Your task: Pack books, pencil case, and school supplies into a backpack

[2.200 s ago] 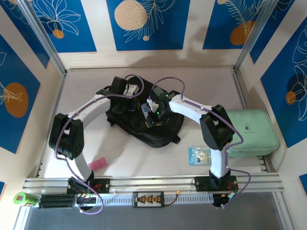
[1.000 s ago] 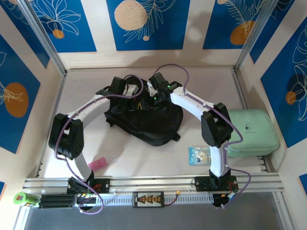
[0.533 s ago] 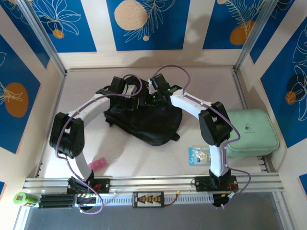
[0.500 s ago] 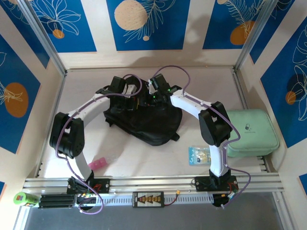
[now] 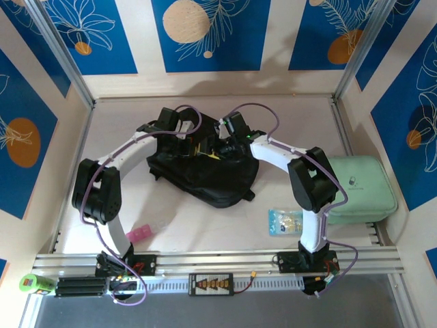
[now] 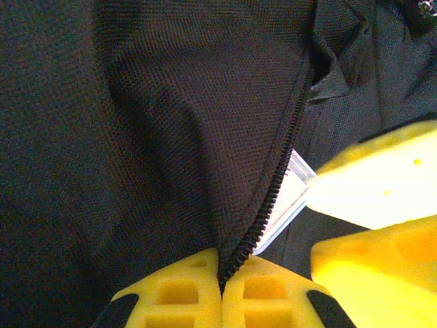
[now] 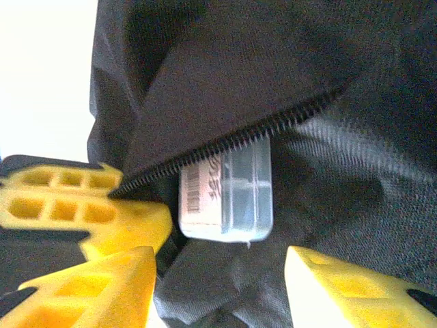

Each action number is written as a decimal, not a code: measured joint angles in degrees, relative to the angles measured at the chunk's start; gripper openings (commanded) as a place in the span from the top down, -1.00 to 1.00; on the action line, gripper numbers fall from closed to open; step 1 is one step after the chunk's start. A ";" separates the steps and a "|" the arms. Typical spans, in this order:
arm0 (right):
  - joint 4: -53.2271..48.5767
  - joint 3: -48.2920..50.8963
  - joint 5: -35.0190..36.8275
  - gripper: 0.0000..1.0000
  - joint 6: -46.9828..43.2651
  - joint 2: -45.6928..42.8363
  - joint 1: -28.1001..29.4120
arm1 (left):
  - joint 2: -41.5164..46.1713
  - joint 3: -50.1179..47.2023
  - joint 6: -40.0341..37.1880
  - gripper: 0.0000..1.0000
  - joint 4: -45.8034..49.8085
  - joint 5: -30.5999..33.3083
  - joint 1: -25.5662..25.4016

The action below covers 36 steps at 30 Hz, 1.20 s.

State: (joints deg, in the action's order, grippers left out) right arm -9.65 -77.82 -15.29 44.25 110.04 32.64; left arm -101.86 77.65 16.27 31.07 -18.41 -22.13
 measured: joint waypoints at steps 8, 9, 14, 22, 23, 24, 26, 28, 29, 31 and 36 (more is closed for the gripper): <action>-0.31 0.55 2.25 0.54 1.97 -0.17 0.57 | 0.00 0.09 -0.02 1.00 0.13 0.00 0.00; -0.44 -0.48 2.97 0.57 1.90 0.61 0.63 | 0.00 0.09 -0.02 1.00 0.15 0.00 0.00; -0.59 -6.84 4.15 0.76 0.90 6.23 0.70 | 0.00 0.11 0.00 1.00 0.02 -0.02 0.00; 6.62 -5.97 -0.66 0.74 -0.63 8.35 1.53 | 0.00 0.70 0.02 0.83 0.48 -0.02 0.26; 7.63 -4.87 -0.59 0.72 -0.74 7.87 1.51 | 0.00 0.74 0.07 0.74 0.50 -0.07 0.28; 8.50 -2.95 -0.20 0.68 -0.85 6.84 1.44 | 0.00 0.74 0.52 0.63 0.72 -0.22 0.31; 8.76 1.53 1.16 0.57 -1.44 3.52 1.20 | 0.15 0.72 1.14 0.42 1.16 -0.79 0.46; 7.65 6.47 3.30 0.41 -2.62 -1.51 0.90 | 1.16 0.04 2.23 0.18 0.98 -1.18 0.72; 6.84 8.00 4.48 0.35 -3.19 -3.74 0.72 | 2.03 -0.55 2.58 0.08 0.90 -1.31 0.81; 4.42 9.97 6.95 0.24 -5.14 -8.57 0.55 | 5.22 -2.78 4.13 -0.07 0.61 -1.51 1.14; -1.31 7.10 12.02 0.08 -9.81 -12.22 1.68 | 15.15 -10.93 9.42 -0.23 -1.95 -0.20 2.93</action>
State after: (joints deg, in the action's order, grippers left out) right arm -10.96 -70.72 -3.27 34.44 97.82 34.33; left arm -86.72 66.72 25.69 29.12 -18.61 -19.20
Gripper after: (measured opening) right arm 0.451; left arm 0.603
